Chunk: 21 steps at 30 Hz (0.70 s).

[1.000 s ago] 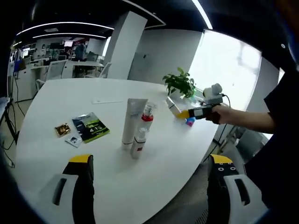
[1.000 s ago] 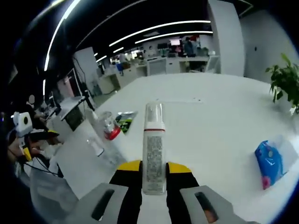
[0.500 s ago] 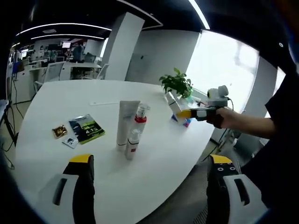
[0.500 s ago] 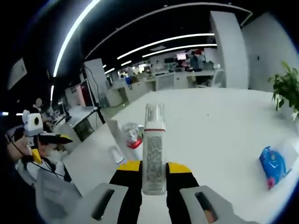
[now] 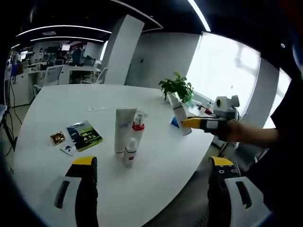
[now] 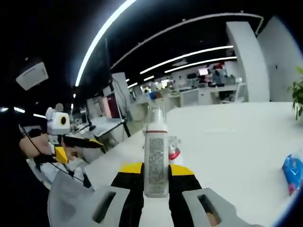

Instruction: Arrange the skincare products in the storage area until every visible bottle or jar stands upright without overlapping.

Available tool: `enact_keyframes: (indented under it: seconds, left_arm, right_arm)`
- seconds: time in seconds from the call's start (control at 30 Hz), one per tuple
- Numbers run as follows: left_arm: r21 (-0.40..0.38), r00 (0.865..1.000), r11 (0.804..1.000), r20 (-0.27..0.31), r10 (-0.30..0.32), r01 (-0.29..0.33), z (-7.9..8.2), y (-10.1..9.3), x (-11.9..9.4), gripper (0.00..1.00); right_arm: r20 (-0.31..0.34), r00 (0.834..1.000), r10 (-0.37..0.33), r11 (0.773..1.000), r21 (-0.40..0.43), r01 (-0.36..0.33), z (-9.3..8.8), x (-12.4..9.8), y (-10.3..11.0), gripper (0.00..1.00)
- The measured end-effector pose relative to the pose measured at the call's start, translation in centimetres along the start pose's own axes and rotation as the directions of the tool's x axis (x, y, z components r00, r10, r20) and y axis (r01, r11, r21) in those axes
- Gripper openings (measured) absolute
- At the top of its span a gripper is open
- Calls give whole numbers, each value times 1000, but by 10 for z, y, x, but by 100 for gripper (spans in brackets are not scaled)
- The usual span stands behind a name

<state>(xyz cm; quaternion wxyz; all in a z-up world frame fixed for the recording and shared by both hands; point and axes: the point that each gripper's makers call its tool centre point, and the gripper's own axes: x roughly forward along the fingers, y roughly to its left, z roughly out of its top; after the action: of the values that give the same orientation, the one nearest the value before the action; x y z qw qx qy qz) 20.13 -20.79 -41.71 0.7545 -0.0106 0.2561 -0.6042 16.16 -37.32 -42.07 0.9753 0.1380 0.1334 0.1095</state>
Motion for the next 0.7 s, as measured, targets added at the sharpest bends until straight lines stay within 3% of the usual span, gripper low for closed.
enact_keyframes:
  seconds: [0.07, 0.1, 0.13, 0.2, 0.27, 0.3, 0.37, 0.5, 0.57, 0.6, 0.67, 0.7]
  left_arm:
    - [2, 1000, 1000, 6, -9, 9, 3, -3, 1, 89]
    - [2, 1000, 1000, 7, -12, 12, 4, -3, 1, 89]
    - [1, 1000, 1000, 13, -23, 23, 6, -6, 1, 89]
    - [-1, 999, 999, 22, -41, 41, 10, -10, 2, 88]
    - [-1, 998, 998, 31, -61, 61, 14, -13, 3, 88]
    - [-4, 997, 997, 38, -74, 74, 16, -15, 3, 87]
    - [-17, 992, 993, 58, -112, 113, 20, -22, 3, 83]
    - [-21, 982, 985, 82, -168, 170, 30, -34, 2, 74]
    - [-7, 979, 982, 81, -187, 188, 33, -38, 2, 71]
    - [-1, 977, 981, 81, -195, 196, 34, -40, 2, 69]
    - [9, 973, 977, 84, -213, 213, 37, -43, 1, 66]
    - [10, 972, 976, 87, -220, 220, 39, -44, 1, 63]
  right_arm:
    - [-7, 997, 80, 997, -6, -80, 0, 1, 13, 10]
    - [-1, 997, 80, 997, -16, -80, 1, 2, 14, 10]
    - [-7, 990, 140, 990, -14, -140, 1, 2, 25, 10]
    - [8, 982, 190, 982, -16, -190, 3, 3, 36, 10]
    - [8, 957, 291, 957, 4, -291, 3, 2, 58, 10]
    - [16, 952, 305, 952, -5, -305, 5, 3, 62, 10]
    - [15, 924, 382, 923, 34, -382, 3, 3, 78, 10]
    - [32, 890, 455, 886, 85, -456, 3, 7, 97, 10]
    - [21, 857, 515, 851, 109, -514, 2, 6, 109, 10]
    - [19, 861, 508, 856, 99, -507, 2, 9, 109, 10]
    - [3, 832, 554, 827, 106, -551, 2, 8, 118, 10]
    - [3, 831, 556, 827, 97, -553, 4, 9, 119, 10]
